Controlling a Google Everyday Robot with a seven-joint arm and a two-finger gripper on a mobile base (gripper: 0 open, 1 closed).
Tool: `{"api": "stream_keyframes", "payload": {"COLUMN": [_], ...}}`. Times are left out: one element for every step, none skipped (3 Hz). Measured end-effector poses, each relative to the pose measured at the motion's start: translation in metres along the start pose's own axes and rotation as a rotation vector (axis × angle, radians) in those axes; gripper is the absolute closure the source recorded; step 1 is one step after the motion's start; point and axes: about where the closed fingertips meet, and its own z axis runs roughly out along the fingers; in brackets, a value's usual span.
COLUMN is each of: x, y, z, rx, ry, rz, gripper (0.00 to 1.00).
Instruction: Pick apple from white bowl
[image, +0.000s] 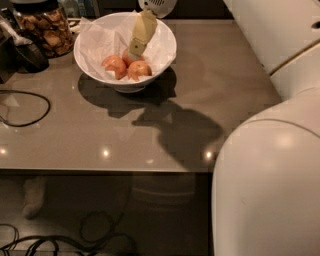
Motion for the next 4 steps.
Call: {"api": "stream_keyframes", "payload": {"x": [-0.006,-0.004,0.002,0.01], "y": [-0.005,-0.013,-0.019,-0.021], "z": [0.012,0.021,0.034,0.049], "rx": [-0.012,-0.021,-0.036,-0.061], "ry": [0.013,0.024,0.039,0.054], "rz": [0.006,0.031,0.069,0.114], "gripper": [0.16,0.11,0.14,0.28]}}
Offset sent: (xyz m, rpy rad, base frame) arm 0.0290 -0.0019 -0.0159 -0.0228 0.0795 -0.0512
